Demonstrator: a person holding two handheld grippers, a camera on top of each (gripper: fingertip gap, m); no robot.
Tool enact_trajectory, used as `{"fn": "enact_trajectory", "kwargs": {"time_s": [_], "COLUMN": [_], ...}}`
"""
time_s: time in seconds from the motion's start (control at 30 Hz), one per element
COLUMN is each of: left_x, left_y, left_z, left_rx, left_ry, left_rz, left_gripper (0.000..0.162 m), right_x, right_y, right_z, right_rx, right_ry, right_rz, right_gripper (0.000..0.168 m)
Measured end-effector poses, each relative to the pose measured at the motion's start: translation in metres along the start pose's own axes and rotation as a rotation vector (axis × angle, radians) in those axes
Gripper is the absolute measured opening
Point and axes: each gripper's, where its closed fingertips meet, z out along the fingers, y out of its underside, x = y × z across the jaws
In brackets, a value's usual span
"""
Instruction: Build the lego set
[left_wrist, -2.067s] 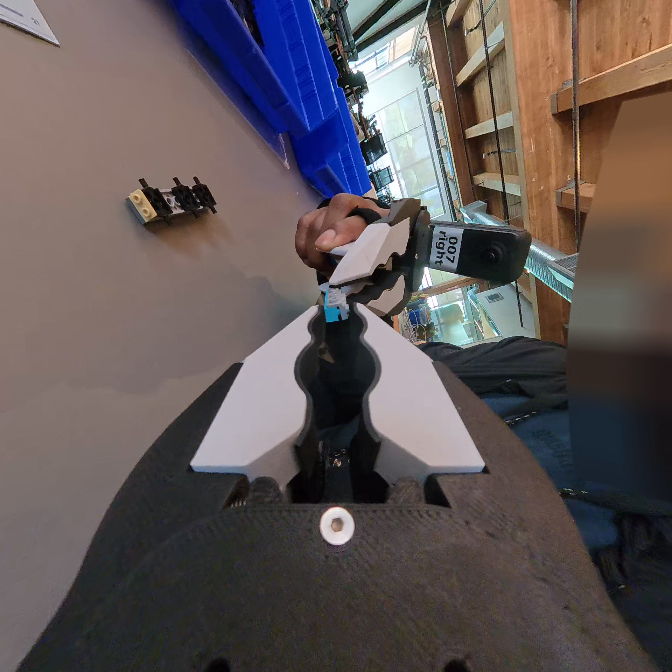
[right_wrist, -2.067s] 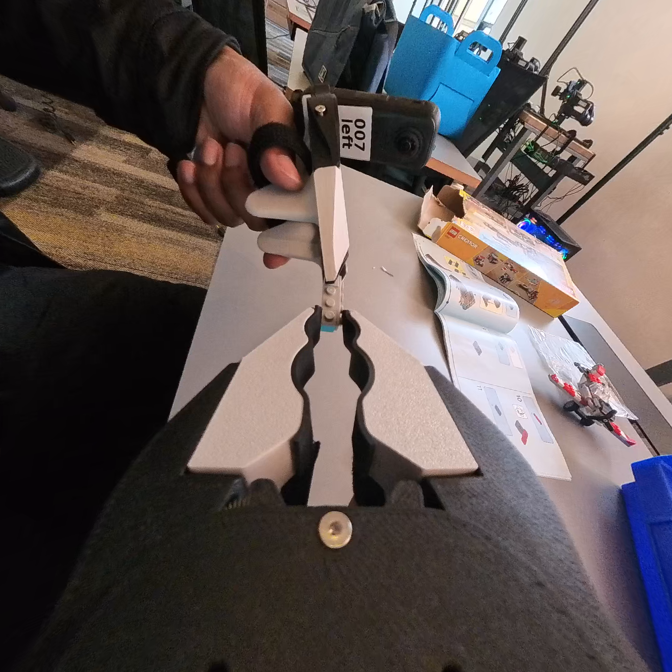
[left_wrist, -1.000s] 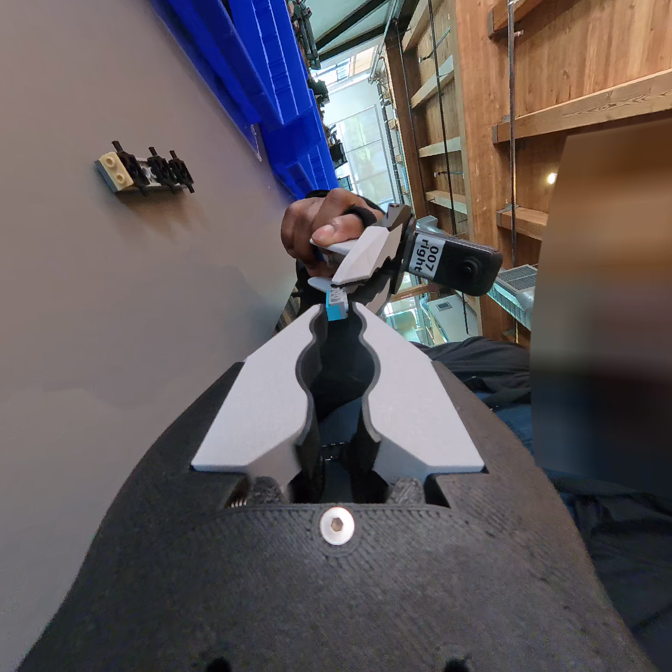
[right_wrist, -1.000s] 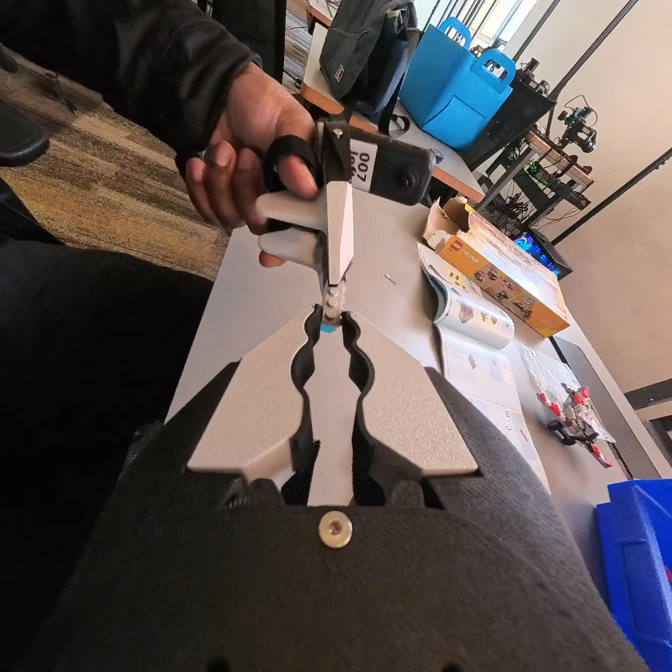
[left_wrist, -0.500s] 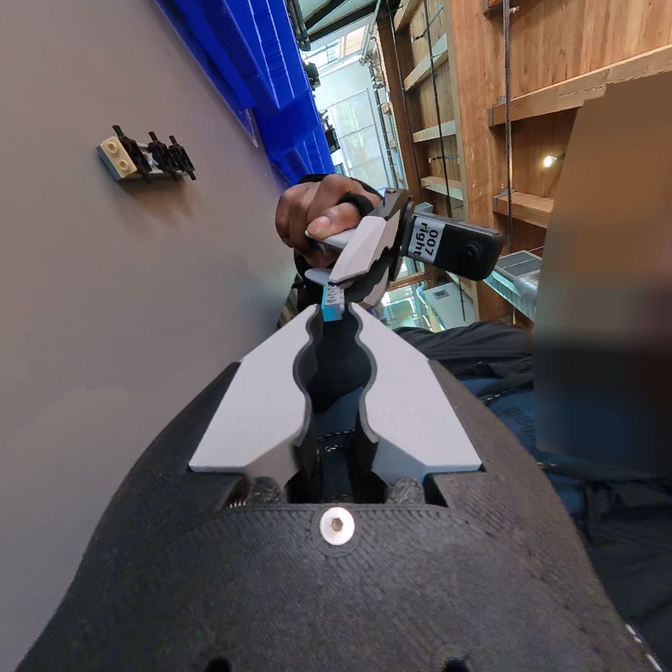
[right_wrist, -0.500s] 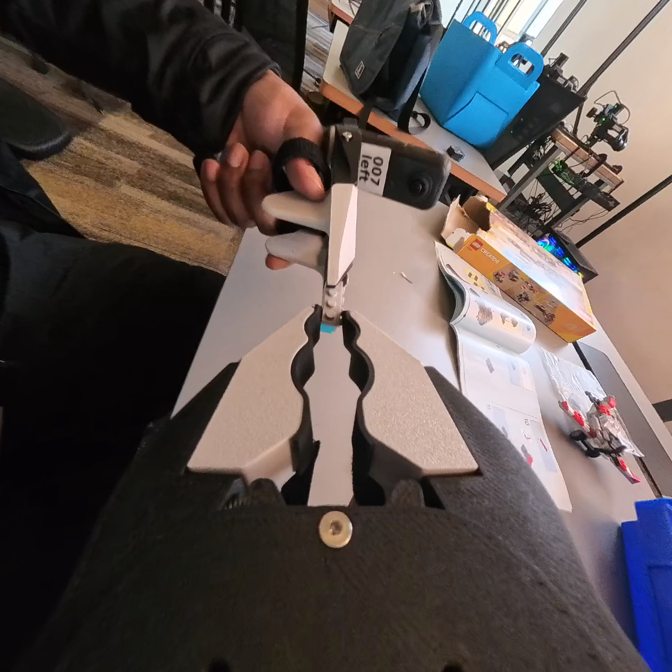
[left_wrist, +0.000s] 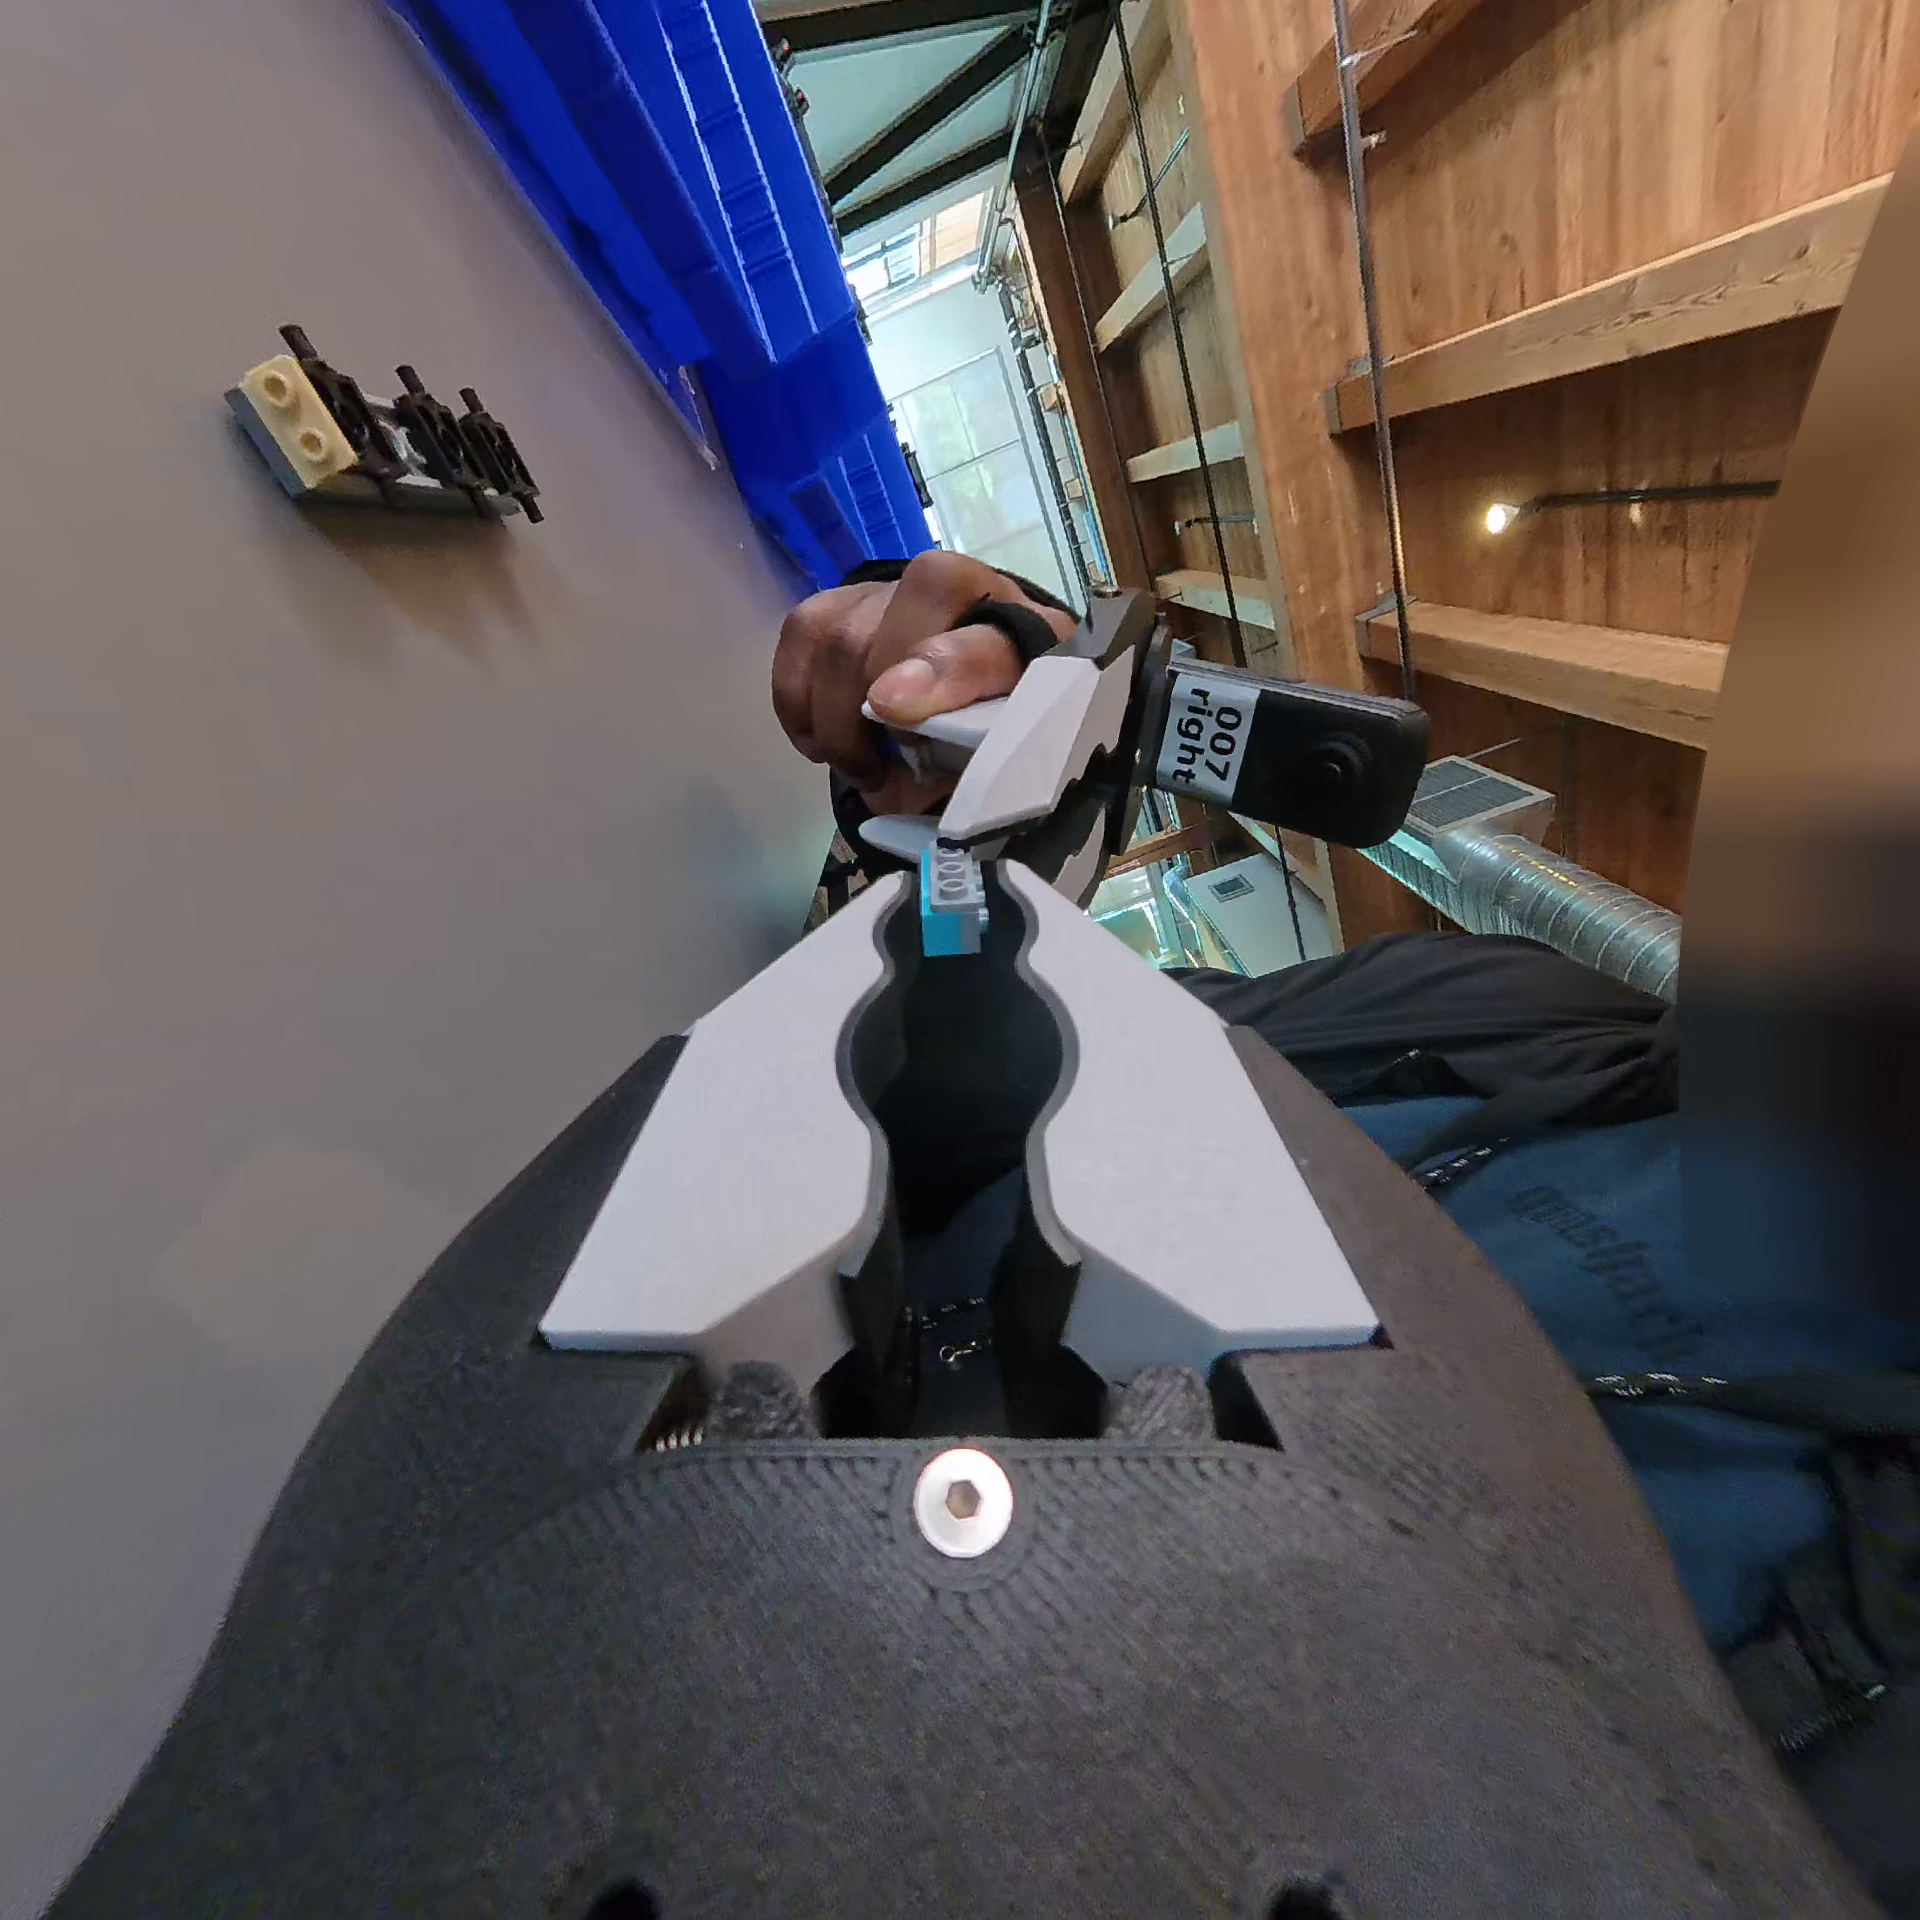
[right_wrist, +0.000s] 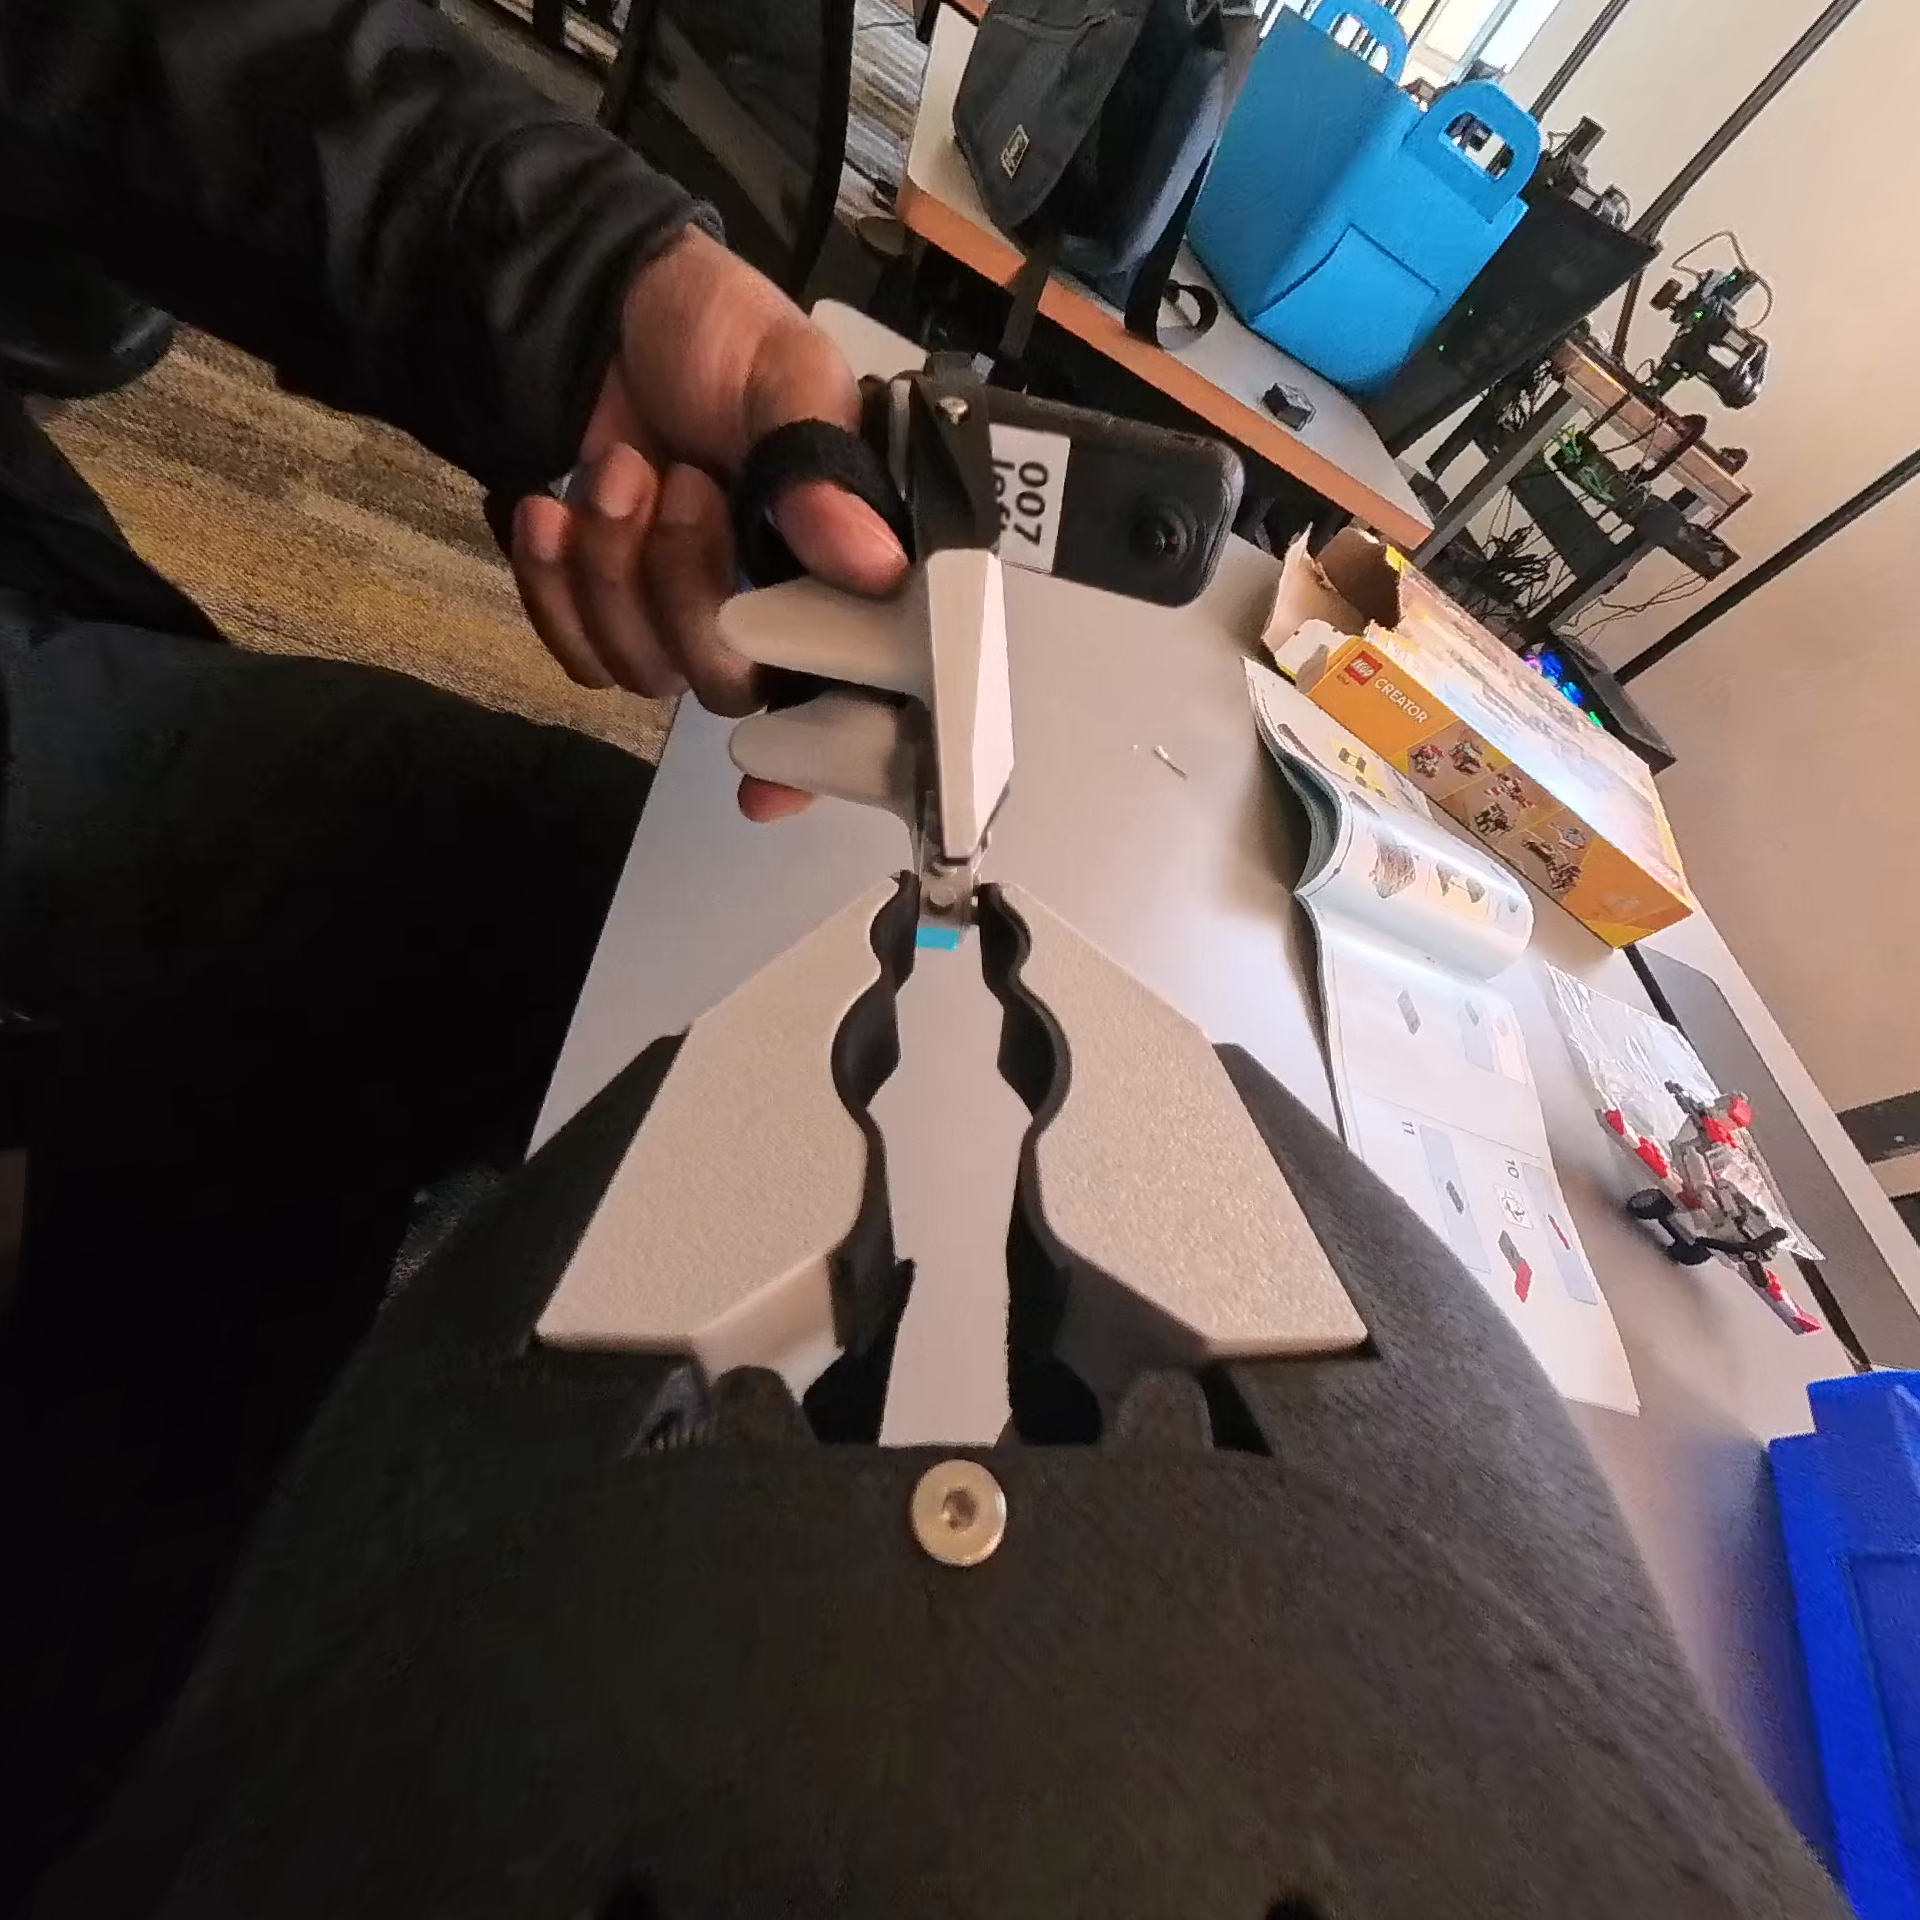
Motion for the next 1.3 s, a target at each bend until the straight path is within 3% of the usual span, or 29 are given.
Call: {"fn": "enact_trajectory", "kwargs": {"time_s": [0.37, 0.73, 0.93, 1.3], "left_x": [-0.003, -0.011, -0.031, -0.023], "left_y": [-0.002, 0.005, -0.009, -0.035], "left_z": [0.007, 0.019, 0.004, -0.007], "left_rx": [0.036, 0.010, 0.067, 0.188], "left_ry": [-0.017, -0.049, -0.225, -0.356], "left_rz": [0.039, 0.069, 0.174, 0.467], "left_gripper": [0.012, 0.013, 0.036, 0.046], "right_x": [0.002, -0.003, 0.009, 0.002], "right_y": [-0.002, 0.019, 0.039, 0.083], "right_z": [-0.003, -0.010, -0.010, 0.008], "right_rx": [0.030, -0.027, -0.080, -0.312], "right_ry": [0.048, 0.079, 0.114, 0.049], "right_rz": [0.016, 0.041, 0.131, 0.250], "right_gripper": [0.021, 0.012, 0.013, 0.012]}}
